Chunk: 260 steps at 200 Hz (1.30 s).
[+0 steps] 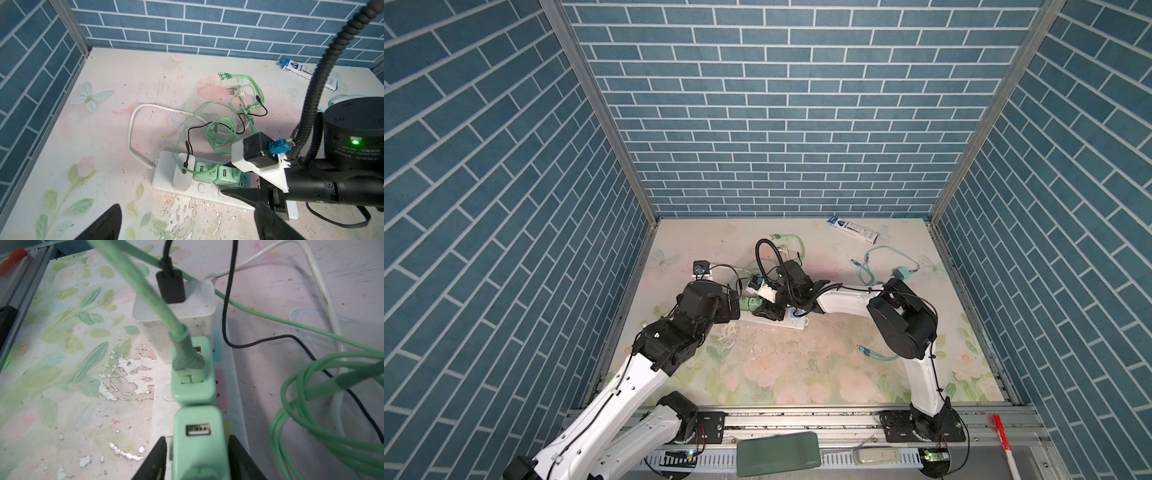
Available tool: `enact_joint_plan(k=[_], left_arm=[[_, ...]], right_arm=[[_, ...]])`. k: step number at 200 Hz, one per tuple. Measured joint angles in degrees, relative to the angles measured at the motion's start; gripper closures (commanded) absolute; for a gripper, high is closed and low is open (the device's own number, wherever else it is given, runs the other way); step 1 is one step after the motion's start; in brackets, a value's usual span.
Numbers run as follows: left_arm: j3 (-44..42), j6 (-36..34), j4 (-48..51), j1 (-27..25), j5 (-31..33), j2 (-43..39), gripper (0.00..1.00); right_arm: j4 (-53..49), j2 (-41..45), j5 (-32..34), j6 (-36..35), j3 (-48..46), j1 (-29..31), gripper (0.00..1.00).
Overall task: Insert the plug
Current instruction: 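Open the right gripper and lift it off the plugged-in pale green charger, then move the right gripper over the teal charger while the left gripper rises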
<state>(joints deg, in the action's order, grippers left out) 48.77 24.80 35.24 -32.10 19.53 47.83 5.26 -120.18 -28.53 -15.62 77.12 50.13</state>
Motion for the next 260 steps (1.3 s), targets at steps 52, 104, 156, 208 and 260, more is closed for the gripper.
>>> enact_joint_plan(k=[52, 104, 156, 208, 260], left_arm=[[0.02, 2.01, 0.76, 0.04, 4.87, 2.08, 0.0], [0.24, 2.64, 1.03, 0.11, 7.89, 2.19, 0.0], [8.76, -0.11, 1.73, 0.2, 6.95, 10.69, 0.0], [16.65, -0.61, 1.6, -0.11, 0.13, 24.96, 0.0], [22.88, -0.61, 0.76, -3.19, -5.07, 37.97, 0.0]], right_arm=[[2.03, 6.25, 0.42, 0.94, -7.43, -3.41, 0.5], [6.38, 13.94, 0.87, 3.87, -16.68, -8.7, 0.5], [10.34, 26.8, 1.77, 8.31, -29.59, -15.02, 0.5], [5.16, 39.5, 12.83, 17.03, -32.96, -22.77, 0.5], [-10.73, 47.43, 29.05, 27.87, -32.26, -30.27, 0.48]])
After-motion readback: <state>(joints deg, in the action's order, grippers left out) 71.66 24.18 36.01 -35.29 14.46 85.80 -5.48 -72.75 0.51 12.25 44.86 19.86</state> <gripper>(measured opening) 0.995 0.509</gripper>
